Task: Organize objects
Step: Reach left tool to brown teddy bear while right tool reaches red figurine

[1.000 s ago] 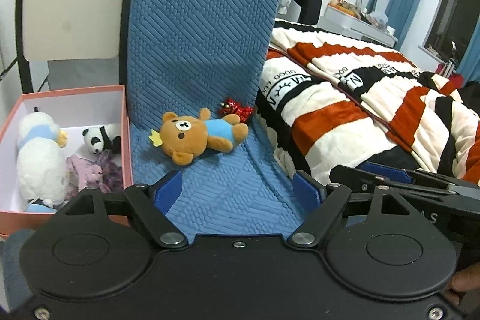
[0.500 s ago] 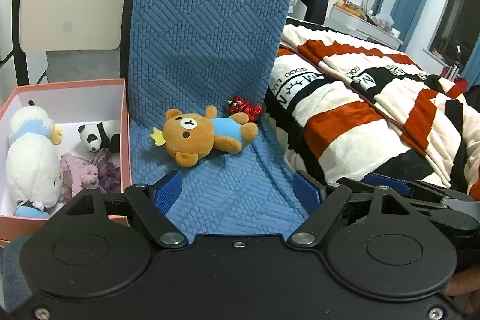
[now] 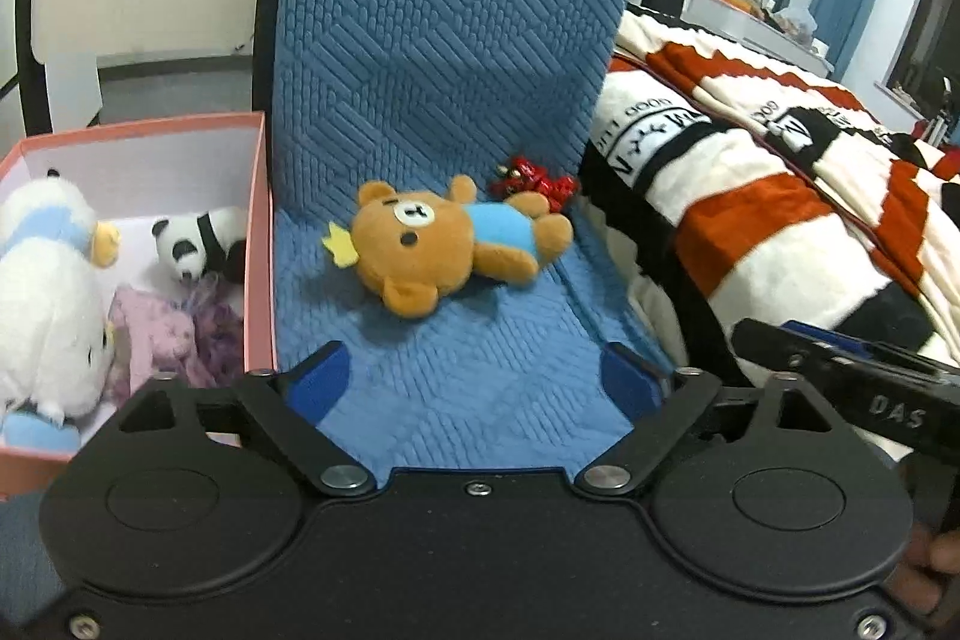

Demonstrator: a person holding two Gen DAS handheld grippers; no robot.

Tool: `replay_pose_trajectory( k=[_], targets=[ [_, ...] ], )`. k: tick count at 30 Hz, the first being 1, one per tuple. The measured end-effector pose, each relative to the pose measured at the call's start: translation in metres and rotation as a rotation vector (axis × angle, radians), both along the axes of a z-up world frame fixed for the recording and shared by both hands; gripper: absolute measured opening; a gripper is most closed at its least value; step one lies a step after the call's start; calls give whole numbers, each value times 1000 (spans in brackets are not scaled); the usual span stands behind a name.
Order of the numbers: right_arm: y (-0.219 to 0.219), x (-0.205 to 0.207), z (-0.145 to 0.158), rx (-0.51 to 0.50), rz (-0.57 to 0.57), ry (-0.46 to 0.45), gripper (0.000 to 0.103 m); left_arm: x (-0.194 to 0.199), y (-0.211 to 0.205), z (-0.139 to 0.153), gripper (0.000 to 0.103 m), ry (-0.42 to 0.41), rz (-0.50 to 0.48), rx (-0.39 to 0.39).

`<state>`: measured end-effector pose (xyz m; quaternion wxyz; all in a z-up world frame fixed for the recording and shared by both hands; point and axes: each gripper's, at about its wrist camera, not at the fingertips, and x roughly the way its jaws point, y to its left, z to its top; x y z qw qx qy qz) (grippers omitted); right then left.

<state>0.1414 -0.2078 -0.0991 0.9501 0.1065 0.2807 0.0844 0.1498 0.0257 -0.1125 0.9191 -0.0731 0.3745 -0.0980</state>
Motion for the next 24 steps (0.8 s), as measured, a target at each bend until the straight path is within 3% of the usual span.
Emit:
replay_pose_trajectory(
  k=[3, 8, 10, 12, 24],
  targets=[
    [1, 14, 0, 7, -33, -13, 59, 18, 0, -6, 97, -12, 5, 1],
    [10, 42, 7, -64, -94, -94, 60, 50, -4, -13, 100, -42, 8, 24],
    [11, 55, 7, -66, -109, -107, 77, 63, -6, -17, 100, -46, 10, 31],
    [12, 68, 4, -80, -112, -115, 83, 77, -6, -23, 100, -44, 12, 37],
    [11, 152, -27, -92, -98, -29, 83, 139, -25, -56, 101, 17, -35, 149]
  ],
)
